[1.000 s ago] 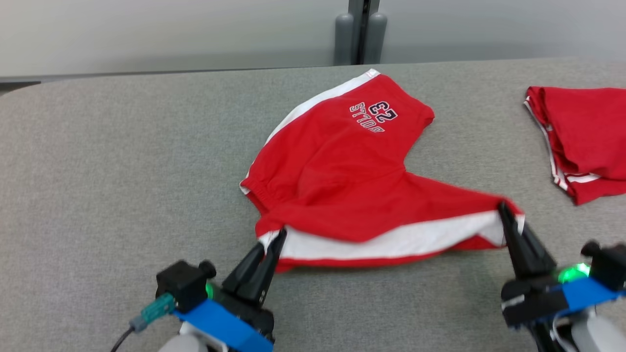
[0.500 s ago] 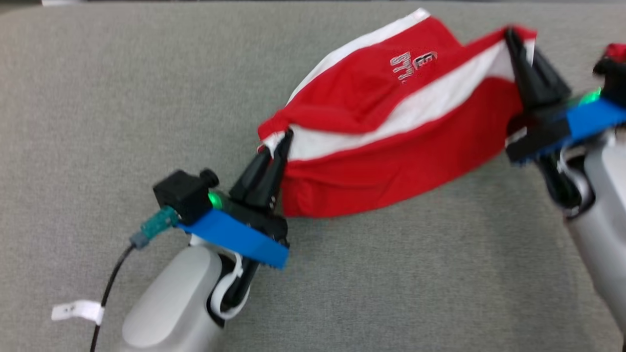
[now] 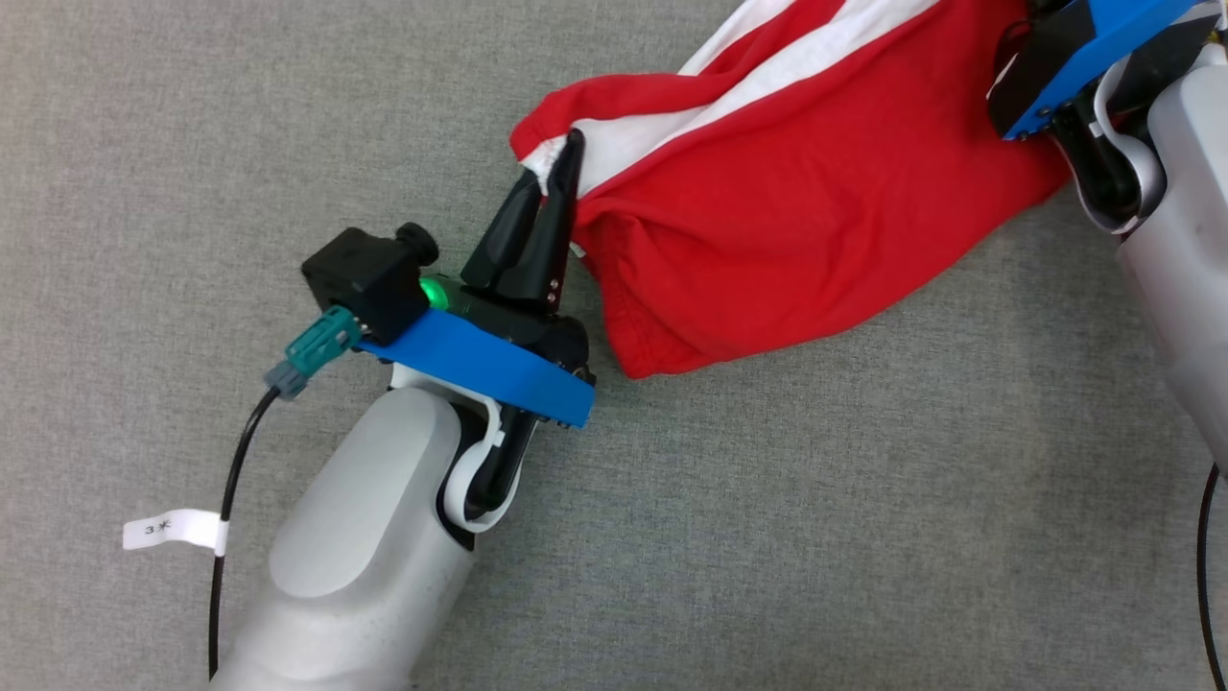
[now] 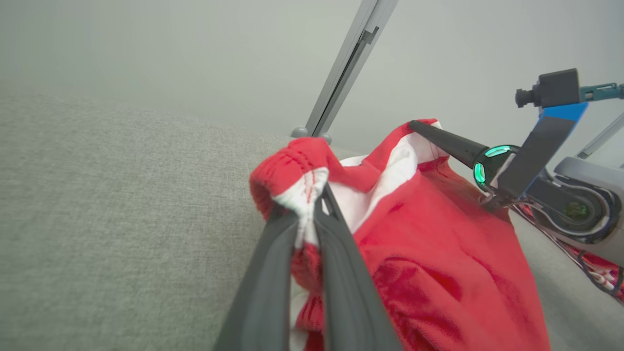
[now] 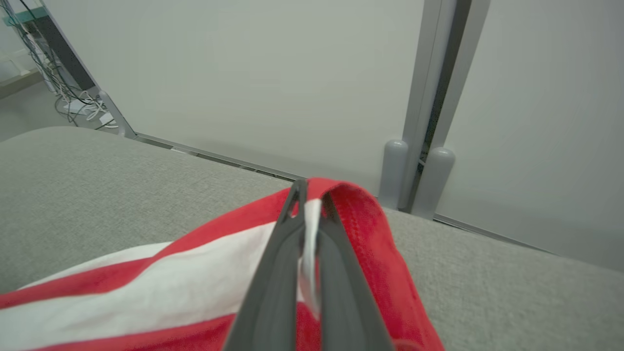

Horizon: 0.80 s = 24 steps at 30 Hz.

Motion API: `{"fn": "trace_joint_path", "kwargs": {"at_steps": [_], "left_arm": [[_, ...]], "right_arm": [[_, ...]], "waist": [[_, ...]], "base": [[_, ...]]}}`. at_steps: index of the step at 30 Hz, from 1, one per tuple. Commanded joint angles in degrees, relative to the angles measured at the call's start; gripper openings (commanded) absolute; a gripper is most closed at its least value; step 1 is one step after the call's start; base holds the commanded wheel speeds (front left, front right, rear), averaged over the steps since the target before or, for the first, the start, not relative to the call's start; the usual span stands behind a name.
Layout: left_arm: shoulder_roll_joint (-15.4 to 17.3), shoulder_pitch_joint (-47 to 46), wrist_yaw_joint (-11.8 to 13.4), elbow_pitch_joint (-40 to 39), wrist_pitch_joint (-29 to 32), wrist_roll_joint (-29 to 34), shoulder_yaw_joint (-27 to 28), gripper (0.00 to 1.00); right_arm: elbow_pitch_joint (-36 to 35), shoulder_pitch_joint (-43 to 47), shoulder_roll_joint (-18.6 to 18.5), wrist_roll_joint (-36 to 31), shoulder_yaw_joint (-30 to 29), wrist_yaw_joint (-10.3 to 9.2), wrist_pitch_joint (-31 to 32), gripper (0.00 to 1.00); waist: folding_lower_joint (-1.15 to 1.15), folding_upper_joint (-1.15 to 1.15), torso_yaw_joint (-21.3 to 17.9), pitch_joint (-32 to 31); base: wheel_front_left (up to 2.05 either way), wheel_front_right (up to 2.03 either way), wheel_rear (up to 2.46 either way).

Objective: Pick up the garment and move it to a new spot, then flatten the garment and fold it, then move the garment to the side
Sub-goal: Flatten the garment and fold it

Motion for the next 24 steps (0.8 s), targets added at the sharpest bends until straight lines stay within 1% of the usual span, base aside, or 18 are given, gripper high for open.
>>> {"fn": "trace_joint_path", "kwargs": {"at_steps": [1,2,3,4,5,6,8,11,15,17,18,21,22,23,24], "left_arm": [[-0.1,-1.53,-0.07,0.71,-0.13,0.43,-0.77,0.0],[-0.18,-1.8,-0.07,1.03,-0.13,0.46,-0.97,0.0],[-0.29,-1.97,-0.07,1.41,-0.13,0.31,-0.94,0.0],[-0.41,-1.97,-0.07,1.71,-0.13,0.18,-0.98,0.04],[-0.49,-1.96,-0.07,2.01,-0.14,0.41,-0.95,0.43],[-0.54,-1.89,-0.07,2.39,-0.13,0.73,-0.84,1.0],[-0.73,-1.27,-0.07,2.76,-0.14,1.39,-0.25,1.0],[-0.94,0.71,-0.07,2.19,-0.14,2.88,1.14,1.0],[-0.61,4.47,0.1,-0.45,-0.14,8.54,4.66,1.0],[-0.67,6.07,0.1,-0.97,-0.13,9.54,5.35,1.0],[-0.67,8.25,0.08,-2.61,-0.14,11.48,7.26,1.0],[-0.51,11.26,0.27,-5.45,-0.14,14.13,10.6,1.0],[-0.51,11.26,0.27,-5.45,-0.14,14.13,10.6,1.0],[-0.74,13.24,0.45,-7.49,-0.13,15.37,13.42,1.0],[-0.93,13.94,0.48,-8.6,-0.13,15.88,15.1,1.0]], "right_arm": [[2.54,-1.86,0.09,0.02,0.7,0.01,-0.65,0.0],[3.74,-2.46,0.47,0.32,1.08,0.01,-1.0,0.0],[4.83,-2.79,0.81,0.5,1.54,0.01,-1.3,0.04],[5.83,-2.95,1.07,0.54,2.14,0.01,-1.69,0.49],[6.89,-3.12,1.16,0.63,2.73,0.01,-1.79,1.0],[7.59,-3.31,1.29,0.93,3.18,0.01,-2.18,1.0],[8.3,-3.33,1.3,1.52,4.06,0.01,-3.02,1.0],[9.12,-1.75,0.18,2.12,5.84,0.01,-3.79,1.0],[9.34,0.56,-1.84,3.32,7.89,0.01,-4.64,1.0],[9.52,1.02,-2.43,3.39,8.46,0.01,-4.73,1.0],[9.84,2.12,-3.18,4.05,9.39,0.01,-4.86,1.0],[10.74,3.31,-4.37,4.8,10.61,0.01,-4.22,1.0],[10.74,3.31,-4.37,4.8,10.61,0.01,-4.22,1.0],[11.47,4.26,-4.77,5.49,11.15,0.01,-3.55,1.0],[11.88,4.67,-4.88,5.88,11.49,0.01,-3.07,1.0]], "waist": [[-0.02,0.0,0.35,0.47],[-0.02,0.0,0.31,0.5],[-0.02,0.0,0.24,0.49],[-0.02,0.0,0.11,0.42],[-0.02,0.0,0.0,0.3],[-0.02,0.0,-0.14,0.06],[-0.02,0.0,-0.35,-0.55],[-0.02,0.0,-0.54,-1.95],[-0.02,0.0,-0.64,-3.92],[-0.02,0.0,-0.64,-4.4],[-0.02,0.0,-0.57,-5.18],[-0.02,0.0,-0.23,-6.06],[-0.02,0.0,-0.23,-6.06],[-0.02,0.0,0.18,-6.52],[-0.02,0.0,0.4,-6.67]], "base": [[0.0,0.0,0.0],[0.0,0.0,0.0],[0.0,0.0,0.0],[0.0,0.0,0.0],[0.0,0.0,0.0],[0.0,0.0,0.0],[0.0,0.0,0.0],[0.0,0.0,0.0],[0.0,0.0,0.0],[0.0,0.0,0.0],[0.0,0.0,0.0],[0.0,0.0,0.0],[0.0,0.0,0.0],[0.0,0.0,0.0],[0.0,0.0,0.0]]}}
